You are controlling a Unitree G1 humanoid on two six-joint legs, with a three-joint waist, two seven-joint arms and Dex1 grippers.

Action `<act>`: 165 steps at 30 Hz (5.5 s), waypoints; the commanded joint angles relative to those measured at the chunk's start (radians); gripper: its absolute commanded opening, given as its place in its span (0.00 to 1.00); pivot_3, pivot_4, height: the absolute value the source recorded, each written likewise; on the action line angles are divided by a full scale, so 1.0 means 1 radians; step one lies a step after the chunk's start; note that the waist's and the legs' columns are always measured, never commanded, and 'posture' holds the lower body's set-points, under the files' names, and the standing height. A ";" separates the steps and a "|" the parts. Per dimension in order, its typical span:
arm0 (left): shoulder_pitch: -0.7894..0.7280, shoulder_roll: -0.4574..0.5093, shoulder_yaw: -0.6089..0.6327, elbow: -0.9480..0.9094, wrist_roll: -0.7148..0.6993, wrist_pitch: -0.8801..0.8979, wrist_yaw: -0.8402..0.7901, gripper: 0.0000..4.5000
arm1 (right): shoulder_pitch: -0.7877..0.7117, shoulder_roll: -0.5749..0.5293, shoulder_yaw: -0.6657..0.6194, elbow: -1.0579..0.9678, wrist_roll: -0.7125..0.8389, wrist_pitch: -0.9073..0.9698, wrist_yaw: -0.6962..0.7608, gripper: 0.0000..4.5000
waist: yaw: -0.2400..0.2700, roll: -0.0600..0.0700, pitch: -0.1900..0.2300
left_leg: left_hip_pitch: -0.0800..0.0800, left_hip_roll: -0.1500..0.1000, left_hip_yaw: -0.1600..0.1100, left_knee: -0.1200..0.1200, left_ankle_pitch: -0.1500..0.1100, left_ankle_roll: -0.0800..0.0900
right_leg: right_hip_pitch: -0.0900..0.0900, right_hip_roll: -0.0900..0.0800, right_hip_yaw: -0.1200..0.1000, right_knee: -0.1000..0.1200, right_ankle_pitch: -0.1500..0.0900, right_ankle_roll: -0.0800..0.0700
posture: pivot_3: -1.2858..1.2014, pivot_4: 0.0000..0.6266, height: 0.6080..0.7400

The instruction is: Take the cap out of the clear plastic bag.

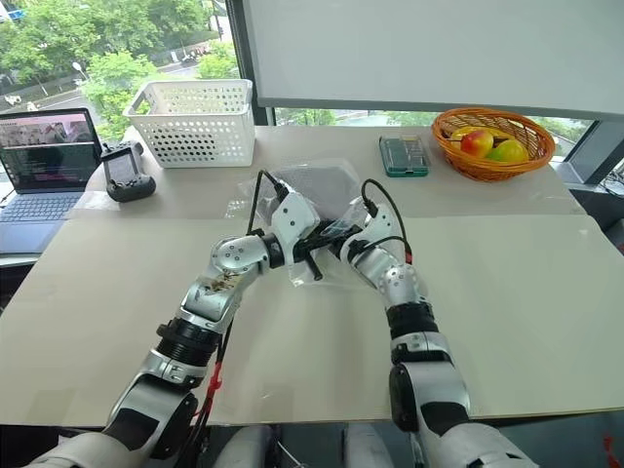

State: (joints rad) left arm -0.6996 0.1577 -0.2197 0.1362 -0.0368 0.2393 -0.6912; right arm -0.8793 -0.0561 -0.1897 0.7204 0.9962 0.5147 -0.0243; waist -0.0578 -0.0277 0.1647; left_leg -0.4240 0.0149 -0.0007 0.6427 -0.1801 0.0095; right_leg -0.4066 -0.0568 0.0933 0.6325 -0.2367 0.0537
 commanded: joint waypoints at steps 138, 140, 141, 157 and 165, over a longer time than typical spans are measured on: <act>-0.141 -0.154 -0.008 -0.007 0.026 -0.020 0.175 0.00 | 0.013 -0.110 -0.012 -0.206 -0.132 0.327 -0.056 0.99 | 0.013 0.004 -0.001 | -0.017 -0.002 0.001 0.003 0.001 0.004 | -0.016 -0.001 0.001 0.001 0.005 0.002 | 0.52 0.24 1.00; -0.134 -0.152 -0.010 -0.017 0.028 -0.011 0.177 0.00 | 0.004 -0.096 -0.022 -0.179 -0.162 0.314 -0.034 0.99 | 0.012 0.004 -0.001 | -0.017 -0.002 0.001 0.003 0.001 0.004 | -0.016 -0.001 0.001 0.001 0.005 0.002 | 0.52 0.24 1.00; -0.128 -0.150 -0.011 -0.024 0.029 -0.007 0.178 0.00 | -0.002 -0.084 -0.022 -0.158 -0.178 0.304 -0.021 0.99 | 0.012 0.004 -0.001 | -0.017 -0.002 0.001 0.003 0.001 0.004 | -0.016 -0.001 0.001 0.001 0.005 0.002 | 0.52 0.24 1.00; -0.099 -0.138 -0.016 -0.048 0.039 0.010 0.198 0.00 | -0.019 0.030 -0.171 -0.158 -0.157 0.344 0.067 0.26 | 0.008 0.005 -0.002 | -0.015 -0.002 0.001 0.003 0.001 0.003 | -0.016 -0.001 0.001 0.009 0.005 0.002 | 0.52 0.24 1.00; -0.094 -0.130 -0.025 -0.032 0.049 -0.014 0.195 0.00 | -0.009 0.015 -0.210 -0.369 -0.117 0.497 0.000 0.01 | 0.012 0.005 -0.002 | -0.015 -0.002 0.001 0.003 0.001 0.003 | -0.016 -0.001 0.001 0.009 0.005 0.002 | 0.52 0.24 1.00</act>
State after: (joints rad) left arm -0.7798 0.0317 -0.2261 0.1427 0.0070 0.2547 -0.4927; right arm -0.8804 -0.0427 -0.3883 0.4545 0.8288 0.9635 -0.0104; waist -0.0457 -0.0231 0.1630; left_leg -0.4394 0.0134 0.0000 0.6456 -0.1791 0.0129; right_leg -0.4228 -0.0575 0.0944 0.6418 -0.2319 0.0553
